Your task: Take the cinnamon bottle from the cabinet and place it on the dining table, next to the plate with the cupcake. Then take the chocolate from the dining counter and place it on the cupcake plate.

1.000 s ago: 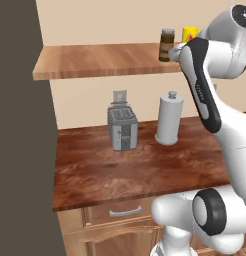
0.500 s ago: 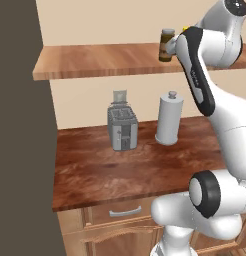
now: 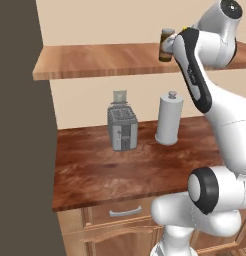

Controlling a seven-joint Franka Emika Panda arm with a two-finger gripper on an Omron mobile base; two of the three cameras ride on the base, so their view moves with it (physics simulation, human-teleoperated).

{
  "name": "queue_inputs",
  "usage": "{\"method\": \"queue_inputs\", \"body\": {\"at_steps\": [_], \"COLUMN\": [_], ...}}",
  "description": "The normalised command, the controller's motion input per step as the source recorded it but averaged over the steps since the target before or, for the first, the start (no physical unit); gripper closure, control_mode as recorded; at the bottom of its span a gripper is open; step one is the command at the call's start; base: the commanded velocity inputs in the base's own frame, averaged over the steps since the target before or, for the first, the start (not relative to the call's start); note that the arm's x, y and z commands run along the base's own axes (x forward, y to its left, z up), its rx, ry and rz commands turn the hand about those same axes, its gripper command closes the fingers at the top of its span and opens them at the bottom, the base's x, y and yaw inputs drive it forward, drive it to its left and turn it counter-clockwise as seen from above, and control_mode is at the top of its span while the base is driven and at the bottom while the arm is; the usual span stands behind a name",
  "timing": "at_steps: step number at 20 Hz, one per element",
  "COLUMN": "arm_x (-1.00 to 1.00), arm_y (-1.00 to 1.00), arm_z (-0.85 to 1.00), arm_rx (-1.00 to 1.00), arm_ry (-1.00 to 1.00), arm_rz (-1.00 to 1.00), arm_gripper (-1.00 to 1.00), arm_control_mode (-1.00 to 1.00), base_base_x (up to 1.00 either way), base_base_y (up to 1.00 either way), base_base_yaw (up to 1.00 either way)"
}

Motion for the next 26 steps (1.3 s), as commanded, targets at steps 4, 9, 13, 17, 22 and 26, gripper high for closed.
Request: {"method": "queue_inputs", "body": {"at_steps": [4, 9, 13, 17, 22, 26], "arm_x": [0.19, 0.2, 0.23, 0.21, 0.22, 0.17], "arm_y": [0.02, 0.0, 0.04, 0.06, 0.01, 0.01], "arm_z": [-0.02, 0.0, 0.08, 0.1, 0.11, 0.01], "arm_rx": [0.05, 0.0, -0.01, 0.0, 0.0, -0.04], "arm_ry": [-0.06, -0.04, 0.03, 0.02, 0.0, 0.0], "arm_rz": [0.01, 0.03, 0.03, 0.08, 0.11, 0.06], "arm_gripper": [-1.0, -1.0, -1.0, -1.0, -1.0, -1.0], "arm_control_mode": [-1.0, -1.0, -1.0, -1.0, -1.0, -1.0], "base_base_x": [0.0, 0.0, 0.0, 0.0, 0.0, 0.0], "base_base_y": [0.0, 0.0, 0.0, 0.0, 0.0, 0.0], "base_base_yaw": [0.0, 0.0, 0.0, 0.0, 0.0, 0.0]}}
